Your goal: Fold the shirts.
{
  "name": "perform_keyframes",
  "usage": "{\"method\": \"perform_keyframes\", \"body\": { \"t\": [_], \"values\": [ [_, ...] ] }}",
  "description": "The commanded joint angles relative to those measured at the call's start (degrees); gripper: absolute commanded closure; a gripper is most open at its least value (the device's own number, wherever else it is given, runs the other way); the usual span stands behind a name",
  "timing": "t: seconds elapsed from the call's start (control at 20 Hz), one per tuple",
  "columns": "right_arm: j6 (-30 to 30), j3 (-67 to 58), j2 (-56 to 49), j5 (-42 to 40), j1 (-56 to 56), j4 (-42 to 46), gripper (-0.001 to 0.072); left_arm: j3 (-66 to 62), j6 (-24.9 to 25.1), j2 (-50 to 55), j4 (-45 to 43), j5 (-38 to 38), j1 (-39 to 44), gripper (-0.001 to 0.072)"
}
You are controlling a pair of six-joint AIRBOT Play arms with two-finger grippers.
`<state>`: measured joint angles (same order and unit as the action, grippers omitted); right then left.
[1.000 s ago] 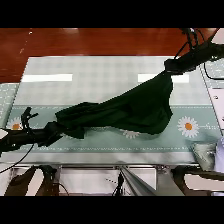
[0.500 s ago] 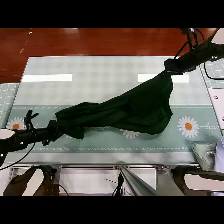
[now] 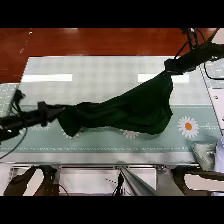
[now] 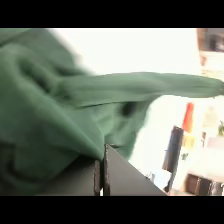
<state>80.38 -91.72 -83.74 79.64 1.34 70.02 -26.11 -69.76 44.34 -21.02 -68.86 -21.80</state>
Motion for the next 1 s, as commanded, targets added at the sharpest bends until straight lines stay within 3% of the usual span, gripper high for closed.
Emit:
{"method": "perform_keyframes", "body": {
  "t": [0.0,0.2,0.35,0.4,0.5,0.65,0.75,0.95],
  "values": [
    [-0.2,-0.1,2.9,-0.6,0.0,-3.7,0.0677,-12.3,1.2,-4.9,3.5,-2.9,-0.1,0.0690],
    [-4.7,-0.6,17.8,-15.2,0.0,-11.2,0.0678,-34.8,1.8,-9.9,3.5,6.5,-0.1,0.0690],
    [-7.0,-4.7,30.7,-33.3,0.0,-12.7,0.0678,-53.0,10.9,-10.7,2.8,14.0,-0.1,0.0690],
    [-7.0,-6.6,34.6,-38.8,0.0,-11.4,0.0678,-58.6,11.4,-10.7,0.4,15.6,-0.1,0.0690],
    [-5.6,-11.3,40.0,-43.3,0.0,-5.9,0.0679,-67.1,4.7,-10.9,-6.9,17.9,-0.1,0.0691],
    [3.6,-17.7,44.6,-37.6,0.0,7.9,0.0679,-76.3,-10.0,-11.8,-22.1,13.9,-0.1,0.0691],
    [8.6,-20.2,46.1,-28.9,0.0,15.2,0.0679,-79.0,-15.0,-13.3,-28.5,6.4,-0.1,0.0691],
    [9.5,-21.4,45.5,-11.6,0.0,23.4,0.0679,-79.1,-21.6,-15.1,-32.4,-13.2,-0.1,0.0691]
  ]
}}
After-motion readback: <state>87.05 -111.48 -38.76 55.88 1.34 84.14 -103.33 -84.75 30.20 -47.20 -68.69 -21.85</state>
